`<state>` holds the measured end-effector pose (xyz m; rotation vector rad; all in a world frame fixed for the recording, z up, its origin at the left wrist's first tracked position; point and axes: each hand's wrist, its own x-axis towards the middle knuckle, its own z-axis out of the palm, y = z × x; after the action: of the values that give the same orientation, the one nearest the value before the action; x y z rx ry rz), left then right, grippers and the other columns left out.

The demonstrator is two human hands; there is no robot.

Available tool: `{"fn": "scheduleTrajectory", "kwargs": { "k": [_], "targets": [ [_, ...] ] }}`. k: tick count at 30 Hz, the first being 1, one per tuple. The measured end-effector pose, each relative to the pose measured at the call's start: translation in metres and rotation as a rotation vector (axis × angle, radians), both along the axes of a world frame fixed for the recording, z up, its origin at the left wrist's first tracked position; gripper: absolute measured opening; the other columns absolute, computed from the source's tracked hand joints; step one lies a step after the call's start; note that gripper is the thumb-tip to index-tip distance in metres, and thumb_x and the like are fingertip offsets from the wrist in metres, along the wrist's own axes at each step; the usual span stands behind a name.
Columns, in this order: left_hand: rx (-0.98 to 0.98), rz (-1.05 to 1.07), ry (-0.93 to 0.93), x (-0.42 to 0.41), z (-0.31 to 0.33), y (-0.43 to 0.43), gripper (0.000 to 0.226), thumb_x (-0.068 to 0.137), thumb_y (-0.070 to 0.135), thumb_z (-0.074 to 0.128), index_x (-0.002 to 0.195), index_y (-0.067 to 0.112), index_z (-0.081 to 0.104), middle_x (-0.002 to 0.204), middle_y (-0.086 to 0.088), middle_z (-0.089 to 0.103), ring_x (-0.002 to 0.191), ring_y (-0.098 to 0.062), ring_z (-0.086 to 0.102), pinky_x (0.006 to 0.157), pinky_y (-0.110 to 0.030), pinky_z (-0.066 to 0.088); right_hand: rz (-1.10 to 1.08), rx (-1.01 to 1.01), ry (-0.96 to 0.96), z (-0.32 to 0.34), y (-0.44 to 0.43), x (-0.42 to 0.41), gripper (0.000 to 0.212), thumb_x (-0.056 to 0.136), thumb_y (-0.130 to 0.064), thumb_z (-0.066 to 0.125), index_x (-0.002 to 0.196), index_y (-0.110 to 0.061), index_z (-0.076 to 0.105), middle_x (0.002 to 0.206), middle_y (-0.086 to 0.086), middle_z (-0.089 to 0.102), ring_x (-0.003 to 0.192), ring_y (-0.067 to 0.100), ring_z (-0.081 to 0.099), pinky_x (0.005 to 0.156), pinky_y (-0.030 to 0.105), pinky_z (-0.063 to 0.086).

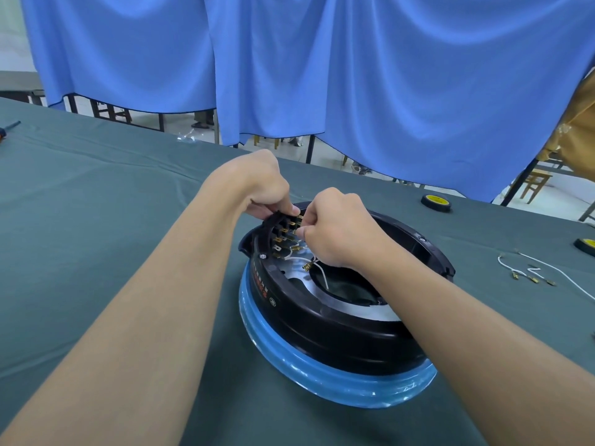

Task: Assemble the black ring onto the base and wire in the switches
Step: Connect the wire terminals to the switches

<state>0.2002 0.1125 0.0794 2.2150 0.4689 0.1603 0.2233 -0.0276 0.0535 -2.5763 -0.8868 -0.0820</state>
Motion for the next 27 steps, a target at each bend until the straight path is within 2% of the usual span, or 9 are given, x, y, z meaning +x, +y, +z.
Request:
{"fn": "scheduleTrajectory", "kwargs": {
  "k": [5, 8, 11, 13, 15, 18, 22, 27],
  "targets": [
    [0.014, -0.009, 0.009, 0.0014, -0.0008, 0.0006, 0.030, 0.076, 0.014, 0.083, 0.097, -0.006, 0.074, 0.090, -0.018, 0.075, 0.064, -0.021, 0.064, 0.075, -0.030, 0.060, -0.023, 0.002, 0.019, 0.0015, 0.0013, -0.0013, 0.012, 0.088, -0.019, 0.061, 0.091, -0.008, 0.063, 0.096, 0.015, 0.059, 0.086, 0.031, 0.057, 0.065, 0.030, 0.045],
    [0.025, 0.004, 0.022, 0.0018, -0.0001, 0.0014, 0.028, 0.076, 0.014, 0.083, 0.095, -0.004, 0.075, 0.071, -0.011, 0.072, 0.052, -0.016, 0.062, 0.048, -0.019, 0.053, -0.035, 0.007, 0.026, 0.0026, 0.0022, -0.0011, 0.011, 0.088, -0.019, 0.061, 0.092, -0.009, 0.064, 0.097, 0.014, 0.059, 0.084, 0.030, 0.058, 0.064, 0.030, 0.046],
    [0.027, 0.017, 0.024, 0.0014, 0.0008, 0.0009, 0.027, 0.077, 0.014, 0.083, 0.095, -0.004, 0.075, 0.063, -0.007, 0.069, 0.047, -0.013, 0.061, 0.044, -0.017, 0.051, -0.043, 0.008, 0.034, 0.0034, 0.0020, -0.0004, 0.011, 0.088, -0.019, 0.062, 0.093, -0.010, 0.065, 0.097, 0.013, 0.059, 0.082, 0.028, 0.059, 0.063, 0.031, 0.048],
    [0.031, 0.026, 0.026, 0.0003, 0.0014, 0.0001, 0.026, 0.077, 0.015, 0.082, 0.095, -0.003, 0.075, 0.054, -0.004, 0.066, 0.041, -0.011, 0.060, 0.035, -0.013, 0.040, -0.041, 0.011, 0.036, 0.0027, 0.0017, 0.0002, 0.012, 0.088, -0.020, 0.063, 0.093, -0.010, 0.065, 0.096, 0.012, 0.059, 0.081, 0.028, 0.060, 0.059, 0.029, 0.046],
    [0.038, 0.030, 0.030, -0.0003, 0.0025, -0.0017, 0.025, 0.077, 0.016, 0.082, 0.094, -0.002, 0.075, 0.048, -0.001, 0.065, 0.038, -0.009, 0.060, 0.033, -0.011, 0.034, -0.044, 0.025, 0.037, 0.0028, 0.0003, 0.0011, 0.012, 0.088, -0.020, 0.063, 0.091, -0.009, 0.066, 0.093, 0.011, 0.061, 0.081, 0.027, 0.061, 0.057, 0.028, 0.044],
    [0.051, 0.028, 0.030, -0.0014, 0.0031, -0.0021, 0.026, 0.077, 0.017, 0.082, 0.094, -0.001, 0.075, 0.051, -0.001, 0.067, 0.042, -0.010, 0.061, 0.035, -0.011, 0.035, -0.052, 0.044, 0.051, 0.0028, 0.0003, 0.0007, 0.011, 0.088, -0.019, 0.063, 0.090, -0.009, 0.065, 0.090, 0.010, 0.061, 0.082, 0.029, 0.062, 0.057, 0.027, 0.044],
    [0.057, 0.021, 0.031, -0.0010, 0.0032, -0.0030, 0.025, 0.077, 0.016, 0.082, 0.092, -0.002, 0.074, 0.045, 0.000, 0.063, 0.035, -0.008, 0.058, 0.033, -0.011, 0.034, -0.073, 0.081, 0.076, 0.0025, 0.0001, -0.0004, 0.010, 0.087, -0.014, 0.061, 0.091, -0.007, 0.068, 0.091, 0.012, 0.063, 0.086, 0.032, 0.064, 0.058, 0.028, 0.046],
    [0.066, 0.015, 0.035, -0.0014, 0.0043, -0.0040, 0.024, 0.078, 0.015, 0.082, 0.092, -0.002, 0.074, 0.042, 0.001, 0.061, 0.032, -0.007, 0.055, 0.032, -0.010, 0.032, -0.116, 0.144, 0.141, 0.0033, 0.0000, -0.0005, 0.013, 0.085, -0.015, 0.062, 0.094, -0.008, 0.068, 0.090, 0.008, 0.063, 0.086, 0.025, 0.062, 0.056, 0.024, 0.046]
  ]
}}
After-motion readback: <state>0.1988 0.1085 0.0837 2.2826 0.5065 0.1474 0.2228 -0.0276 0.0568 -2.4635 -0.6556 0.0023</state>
